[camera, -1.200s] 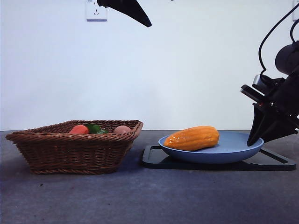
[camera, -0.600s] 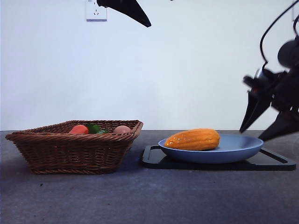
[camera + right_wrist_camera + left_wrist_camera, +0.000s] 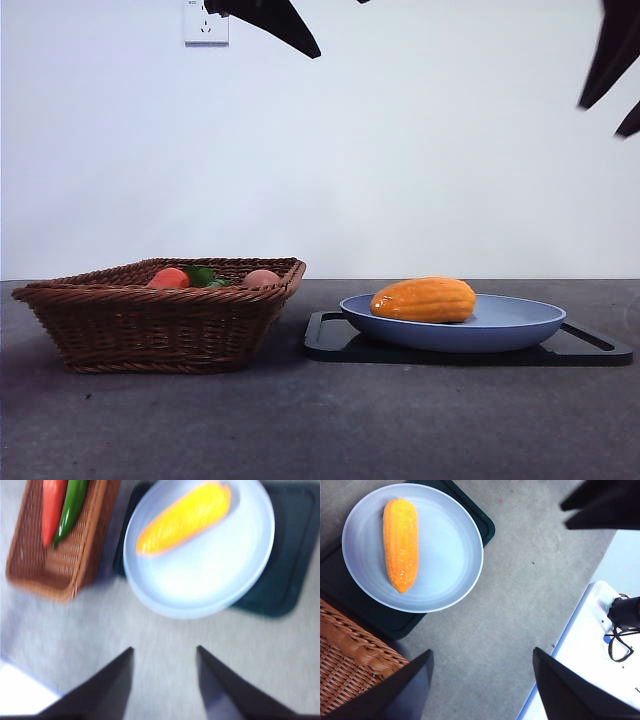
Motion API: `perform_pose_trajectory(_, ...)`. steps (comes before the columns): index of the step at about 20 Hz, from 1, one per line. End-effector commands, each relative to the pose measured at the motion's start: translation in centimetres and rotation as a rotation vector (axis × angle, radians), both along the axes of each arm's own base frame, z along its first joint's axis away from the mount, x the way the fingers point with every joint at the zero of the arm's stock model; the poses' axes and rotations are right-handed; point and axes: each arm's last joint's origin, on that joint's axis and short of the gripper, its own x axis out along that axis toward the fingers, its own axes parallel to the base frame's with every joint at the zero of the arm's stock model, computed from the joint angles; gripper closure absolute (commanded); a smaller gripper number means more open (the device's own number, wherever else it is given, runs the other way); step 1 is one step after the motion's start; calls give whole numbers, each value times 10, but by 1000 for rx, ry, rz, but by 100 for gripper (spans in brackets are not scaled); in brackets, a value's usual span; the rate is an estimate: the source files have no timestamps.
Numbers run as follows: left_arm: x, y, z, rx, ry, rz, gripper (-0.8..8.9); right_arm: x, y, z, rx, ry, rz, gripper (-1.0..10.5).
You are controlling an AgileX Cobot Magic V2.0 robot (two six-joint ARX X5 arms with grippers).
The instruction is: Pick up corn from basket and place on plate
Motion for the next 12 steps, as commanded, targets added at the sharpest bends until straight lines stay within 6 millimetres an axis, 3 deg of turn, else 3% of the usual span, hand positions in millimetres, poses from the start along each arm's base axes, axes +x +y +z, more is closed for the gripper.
perform_pose_trajectory(1,2,-4,2,-5,-14,-10,562,-13,8,11,-37,-59,82,872)
perform_pose_trajectory(3,2,-4,2,-2,-11,-11,689,-24,14,17,-46,-104,143,945)
perform_pose_trajectory(5,1,-3,1,7,-9,-21,815,-28,18,20,-45,-120,166,945)
perform_pose_trajectory(12,1,-3,1,8,-13,-25,806,-27,19,21,-28,-129,165,945)
